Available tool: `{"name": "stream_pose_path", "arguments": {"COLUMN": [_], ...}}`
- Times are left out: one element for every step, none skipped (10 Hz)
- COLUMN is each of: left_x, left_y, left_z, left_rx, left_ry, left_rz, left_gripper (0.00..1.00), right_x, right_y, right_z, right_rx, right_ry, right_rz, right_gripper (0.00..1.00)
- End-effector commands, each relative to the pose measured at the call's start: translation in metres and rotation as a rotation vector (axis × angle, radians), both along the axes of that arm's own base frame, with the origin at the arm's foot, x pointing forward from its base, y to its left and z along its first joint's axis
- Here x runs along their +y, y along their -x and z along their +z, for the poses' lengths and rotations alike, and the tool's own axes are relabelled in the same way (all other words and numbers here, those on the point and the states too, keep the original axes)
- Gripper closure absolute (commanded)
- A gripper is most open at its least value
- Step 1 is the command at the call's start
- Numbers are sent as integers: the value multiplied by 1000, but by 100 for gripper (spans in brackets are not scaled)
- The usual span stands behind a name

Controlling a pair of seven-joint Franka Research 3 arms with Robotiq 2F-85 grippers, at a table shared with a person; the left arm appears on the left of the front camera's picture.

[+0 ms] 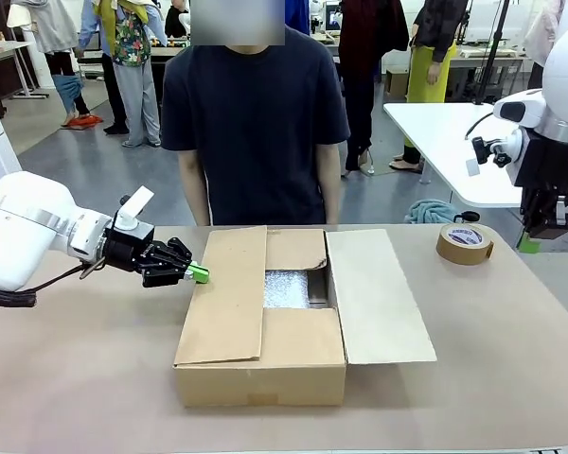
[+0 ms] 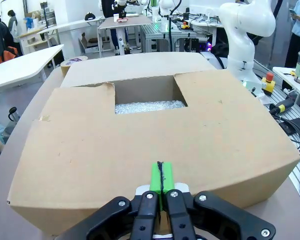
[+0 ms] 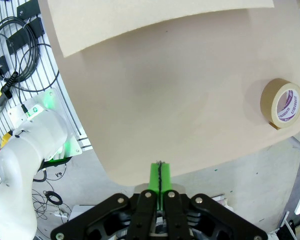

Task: Wrap the clocks to prevent damage.
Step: Push the left (or right) flap of the Package Box to close it.

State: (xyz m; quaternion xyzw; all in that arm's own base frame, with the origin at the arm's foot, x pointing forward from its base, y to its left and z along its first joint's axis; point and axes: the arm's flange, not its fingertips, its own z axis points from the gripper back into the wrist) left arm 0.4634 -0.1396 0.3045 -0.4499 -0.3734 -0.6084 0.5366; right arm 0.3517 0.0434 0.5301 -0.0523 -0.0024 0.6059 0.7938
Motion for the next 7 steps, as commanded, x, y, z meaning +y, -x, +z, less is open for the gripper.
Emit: {"name": "stream_pose_path", "arguments": {"left_x": [-1, -1, -1, -1, -1, -1, -1], "left_y": [0, 0, 0, 0, 0, 0, 0], "left_z": [-4, -4, -4, -4, -4, -4, -4], "left_rx": [5, 5, 5, 5, 5, 5, 5], "left_ry": [1, 1, 1, 1, 1, 1, 1], "left_rz": [11, 11, 11, 11, 11, 11, 11], "left_gripper": [100, 100, 100, 100, 100, 100, 100], "right_x": [0, 0, 0, 0, 0, 0, 0], "right_y": [1, 1, 1, 1, 1, 1, 1], "right_z": [-5, -5, -5, -5, -5, -5, -5], "right_rx": [-6, -6, -6, -6, -6, -6, -6], "right_ry": [-29, -29, -29, -29, -29, -29, -29], "right_rz": [7, 7, 7, 7, 7, 7, 7], "right_gripper": [99, 99, 99, 99, 99, 99, 99]}}
